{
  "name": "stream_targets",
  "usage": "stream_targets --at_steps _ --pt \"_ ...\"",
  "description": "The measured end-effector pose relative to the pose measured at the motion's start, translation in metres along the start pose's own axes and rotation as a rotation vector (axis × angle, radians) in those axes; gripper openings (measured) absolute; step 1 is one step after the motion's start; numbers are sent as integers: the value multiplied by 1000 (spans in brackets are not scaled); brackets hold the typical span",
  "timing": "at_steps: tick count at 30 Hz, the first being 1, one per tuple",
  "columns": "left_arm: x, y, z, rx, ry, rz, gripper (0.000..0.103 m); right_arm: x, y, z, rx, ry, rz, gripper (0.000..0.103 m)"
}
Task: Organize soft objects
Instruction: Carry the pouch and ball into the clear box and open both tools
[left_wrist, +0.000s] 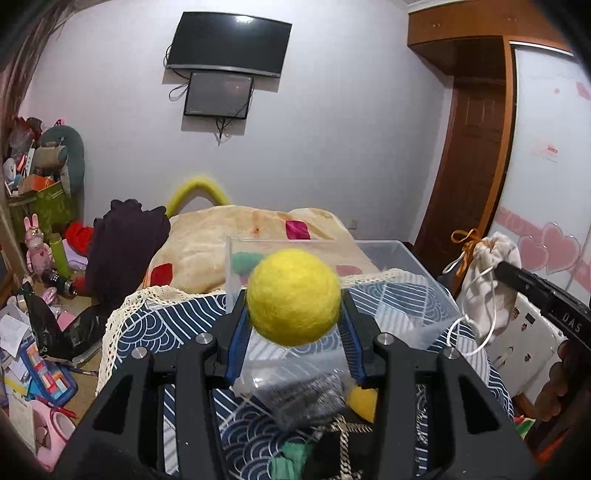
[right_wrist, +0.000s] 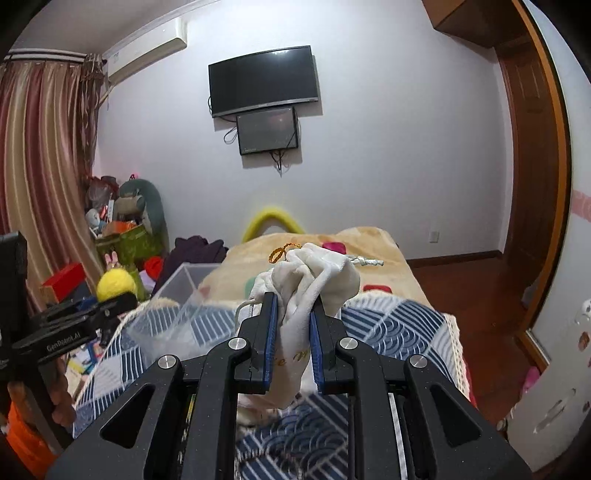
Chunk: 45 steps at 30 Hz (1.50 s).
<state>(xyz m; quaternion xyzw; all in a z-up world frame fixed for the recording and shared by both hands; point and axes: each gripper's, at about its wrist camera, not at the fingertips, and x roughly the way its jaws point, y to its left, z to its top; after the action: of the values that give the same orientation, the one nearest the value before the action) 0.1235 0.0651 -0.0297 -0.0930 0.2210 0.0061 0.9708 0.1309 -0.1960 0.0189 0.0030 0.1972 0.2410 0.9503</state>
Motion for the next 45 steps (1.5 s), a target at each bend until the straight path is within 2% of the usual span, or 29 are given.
stream_targets --at_steps 6,18,23,26,29,31,33,35,39,45 --pt "25 6 10 -9 43 14 45 27 7 11 -24 -6 -36 15" --pt "81 0 1 39 186 30 45 84 15 -9 -60 145 -47 15" --pt "88 -4 -1 72 179 57 45 92 15 -13 -70 200 -30 16" --pt "92 -5 0 68 196 44 45 95 16 -17 -92 230 -21 18" --pt "89 -5 0 63 198 44 53 95 18 -23 -118 253 -29 23" --pt "86 -6 0 61 194 35 60 94 17 -23 -118 262 -32 33" --pt "79 -9 1 66 178 29 66 90 15 -20 -119 253 -39 52" --pt "72 -13 2 81 162 28 66 82 15 -14 -122 221 -51 58" --pt "59 -19 6 92 137 21 69 69 16 -4 -129 170 -58 63" --pt "29 -24 5 94 102 3 70 39 18 4 -118 112 -22 66"
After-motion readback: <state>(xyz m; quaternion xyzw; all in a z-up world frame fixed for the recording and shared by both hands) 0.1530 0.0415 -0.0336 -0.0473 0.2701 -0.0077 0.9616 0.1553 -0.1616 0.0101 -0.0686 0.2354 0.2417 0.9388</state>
